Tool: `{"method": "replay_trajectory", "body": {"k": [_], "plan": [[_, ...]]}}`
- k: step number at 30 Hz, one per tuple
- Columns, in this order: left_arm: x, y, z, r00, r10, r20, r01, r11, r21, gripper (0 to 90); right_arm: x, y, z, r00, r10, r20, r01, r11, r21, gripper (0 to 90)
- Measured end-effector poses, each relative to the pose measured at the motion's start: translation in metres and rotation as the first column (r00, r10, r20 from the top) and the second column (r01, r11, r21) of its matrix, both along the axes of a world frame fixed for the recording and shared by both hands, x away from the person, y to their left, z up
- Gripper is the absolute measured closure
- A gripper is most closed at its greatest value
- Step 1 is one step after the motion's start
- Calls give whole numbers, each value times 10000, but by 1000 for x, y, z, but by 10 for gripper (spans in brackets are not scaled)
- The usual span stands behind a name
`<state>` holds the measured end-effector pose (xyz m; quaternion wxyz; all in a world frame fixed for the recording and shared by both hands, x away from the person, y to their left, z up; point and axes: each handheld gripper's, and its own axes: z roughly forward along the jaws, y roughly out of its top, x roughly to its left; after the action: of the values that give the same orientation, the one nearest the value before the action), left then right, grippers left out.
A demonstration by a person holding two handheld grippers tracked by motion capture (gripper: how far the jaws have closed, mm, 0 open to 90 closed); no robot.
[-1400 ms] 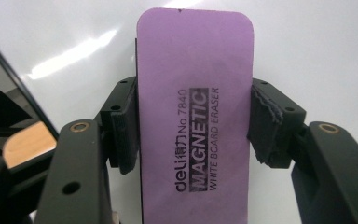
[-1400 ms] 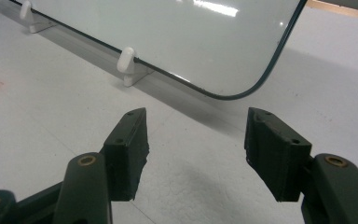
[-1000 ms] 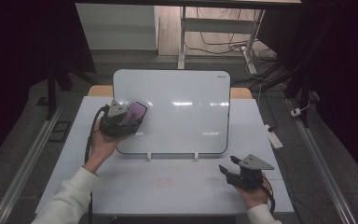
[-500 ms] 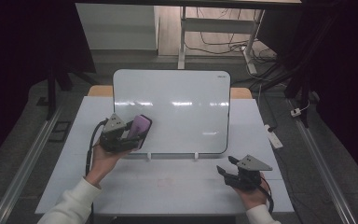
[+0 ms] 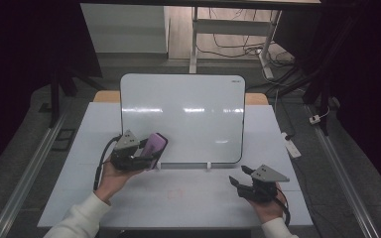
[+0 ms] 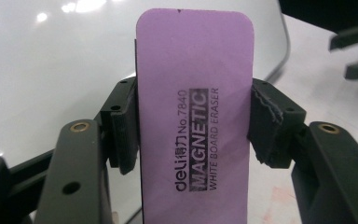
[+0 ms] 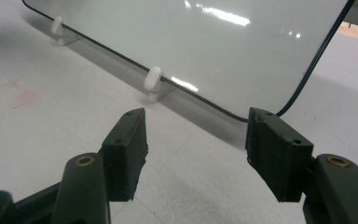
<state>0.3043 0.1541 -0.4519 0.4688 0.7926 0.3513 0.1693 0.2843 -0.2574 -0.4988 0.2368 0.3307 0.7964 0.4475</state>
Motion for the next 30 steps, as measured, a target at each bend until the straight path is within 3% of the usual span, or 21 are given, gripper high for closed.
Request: {"method": "replay_trajectory", "body": {"k": [8, 14, 21, 30], "plan": [[-8, -16, -6, 9969, -781, -67, 783, 9956, 507, 412, -1, 6, 10, 9996, 243, -118, -240, 9995, 188, 353], [-15, -26, -10, 9906, -1370, -47, 1366, 9839, 1149, 412, 1, 23, 24, 9947, 829, -611, -806, 9960, 393, 348], [-20, -41, -16, 9799, -1997, -10, 1968, 9649, 1739, 412, 11, 56, 41, 9745, 1714, -1451, -1602, 9834, 855, 356], [-24, -56, -21, 9640, -2658, 94, 2565, 9386, 2307, 412, 23, 90, 58, 9472, 2477, -2038, -2195, 9638, 1512, 361]]}}
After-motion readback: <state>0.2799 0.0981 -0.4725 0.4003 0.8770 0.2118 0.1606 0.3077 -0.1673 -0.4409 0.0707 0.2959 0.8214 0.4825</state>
